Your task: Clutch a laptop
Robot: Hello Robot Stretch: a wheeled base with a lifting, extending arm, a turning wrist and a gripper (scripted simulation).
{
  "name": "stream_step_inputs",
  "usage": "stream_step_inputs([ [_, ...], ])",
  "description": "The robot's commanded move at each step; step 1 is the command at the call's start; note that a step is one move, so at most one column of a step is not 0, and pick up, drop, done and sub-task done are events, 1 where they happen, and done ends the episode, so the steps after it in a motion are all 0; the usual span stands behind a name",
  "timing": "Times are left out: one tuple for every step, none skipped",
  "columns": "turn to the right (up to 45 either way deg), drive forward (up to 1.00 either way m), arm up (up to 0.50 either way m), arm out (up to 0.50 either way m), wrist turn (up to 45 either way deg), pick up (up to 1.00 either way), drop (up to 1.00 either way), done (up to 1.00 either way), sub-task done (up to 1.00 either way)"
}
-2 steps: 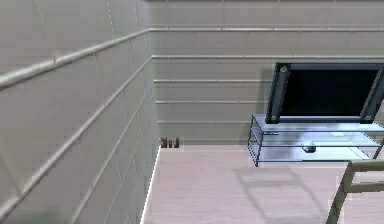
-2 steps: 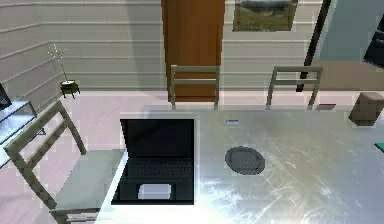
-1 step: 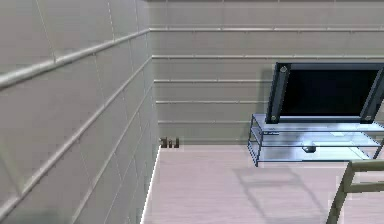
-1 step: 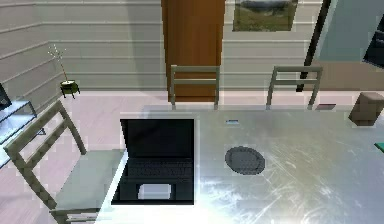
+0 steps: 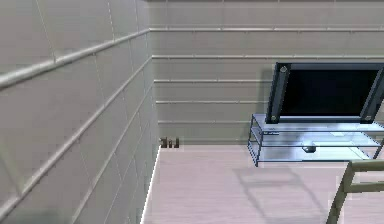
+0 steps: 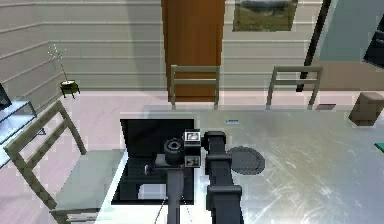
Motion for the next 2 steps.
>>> stream_step_inputs([
  [0.0, 0.00, 0.00, 0.00, 45.0, 0.00, 0.00, 0.00, 0.00],
  [0.0, 0.00, 0.00, 0.00, 45.0, 0.00, 0.00, 0.00, 0.00],
])
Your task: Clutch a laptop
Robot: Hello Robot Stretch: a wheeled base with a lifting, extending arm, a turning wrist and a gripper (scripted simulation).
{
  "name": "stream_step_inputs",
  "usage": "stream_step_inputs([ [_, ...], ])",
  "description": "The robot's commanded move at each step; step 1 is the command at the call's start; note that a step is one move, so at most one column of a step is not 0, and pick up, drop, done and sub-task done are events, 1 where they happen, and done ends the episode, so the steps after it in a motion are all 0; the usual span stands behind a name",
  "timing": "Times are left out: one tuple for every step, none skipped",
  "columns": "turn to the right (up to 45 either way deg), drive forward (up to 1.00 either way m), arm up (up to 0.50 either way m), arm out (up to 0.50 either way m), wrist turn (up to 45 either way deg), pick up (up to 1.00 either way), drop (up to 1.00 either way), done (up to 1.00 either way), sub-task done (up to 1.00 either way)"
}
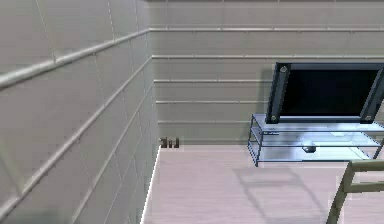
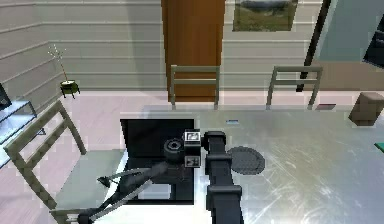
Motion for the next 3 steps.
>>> stream_step_inputs([
  [0.0, 0.00, 0.00, 0.00, 45.0, 0.00, 0.00, 0.00, 0.00],
  [0.0, 0.00, 0.00, 0.00, 36.0, 0.00, 0.00, 0.00, 0.00],
  [0.0, 0.00, -0.30, 0.00, 0.0, 0.00, 0.00, 0.00, 0.00],
])
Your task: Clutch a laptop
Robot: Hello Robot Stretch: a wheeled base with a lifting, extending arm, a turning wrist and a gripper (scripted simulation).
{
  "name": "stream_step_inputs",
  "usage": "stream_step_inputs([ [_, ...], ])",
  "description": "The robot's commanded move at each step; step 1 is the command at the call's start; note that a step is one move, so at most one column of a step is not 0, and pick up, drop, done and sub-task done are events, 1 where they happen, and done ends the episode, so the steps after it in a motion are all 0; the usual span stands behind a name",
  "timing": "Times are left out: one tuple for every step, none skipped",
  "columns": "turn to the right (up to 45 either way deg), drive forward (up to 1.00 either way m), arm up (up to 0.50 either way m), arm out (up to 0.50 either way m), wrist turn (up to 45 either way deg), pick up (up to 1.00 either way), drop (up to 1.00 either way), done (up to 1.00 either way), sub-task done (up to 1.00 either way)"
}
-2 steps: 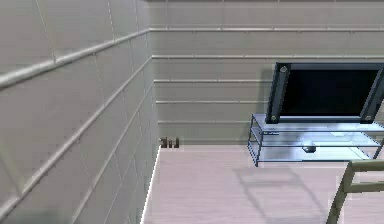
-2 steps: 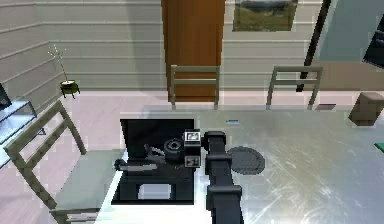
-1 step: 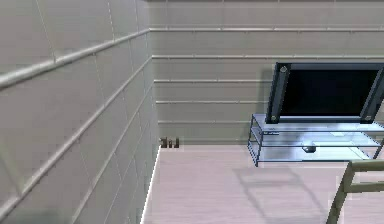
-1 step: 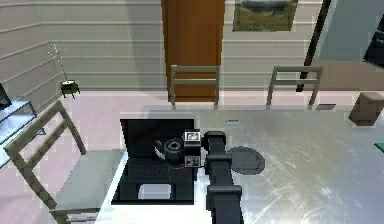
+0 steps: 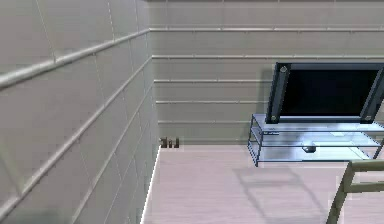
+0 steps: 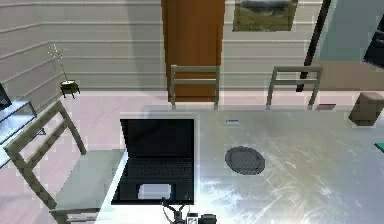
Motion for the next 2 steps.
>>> stream_step_inputs([
  [0.0, 0.00, 0.00, 0.00, 0.0, 1.00, 0.00, 0.00, 0.00],
  [0.0, 0.00, 0.10, 0.00, 0.0, 0.00, 0.00, 0.00, 0.00],
])
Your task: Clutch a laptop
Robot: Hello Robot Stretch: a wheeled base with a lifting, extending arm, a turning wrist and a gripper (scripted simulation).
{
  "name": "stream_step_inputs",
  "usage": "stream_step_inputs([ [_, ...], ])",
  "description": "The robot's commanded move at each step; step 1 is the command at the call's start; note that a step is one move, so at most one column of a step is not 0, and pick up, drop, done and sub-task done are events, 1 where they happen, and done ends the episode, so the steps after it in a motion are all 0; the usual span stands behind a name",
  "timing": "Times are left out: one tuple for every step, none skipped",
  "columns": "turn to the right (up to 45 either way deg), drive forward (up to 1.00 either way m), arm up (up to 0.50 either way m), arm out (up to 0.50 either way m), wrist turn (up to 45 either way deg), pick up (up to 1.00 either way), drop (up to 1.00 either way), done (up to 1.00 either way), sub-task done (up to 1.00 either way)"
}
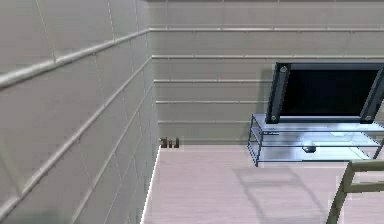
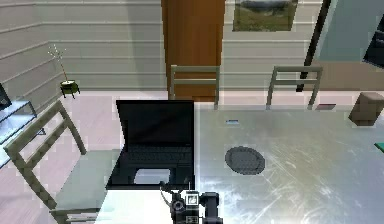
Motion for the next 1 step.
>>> stream_step_inputs([
  [0.0, 0.00, 0.00, 0.00, 0.0, 0.00, 0.00, 1.00, 0.00],
])
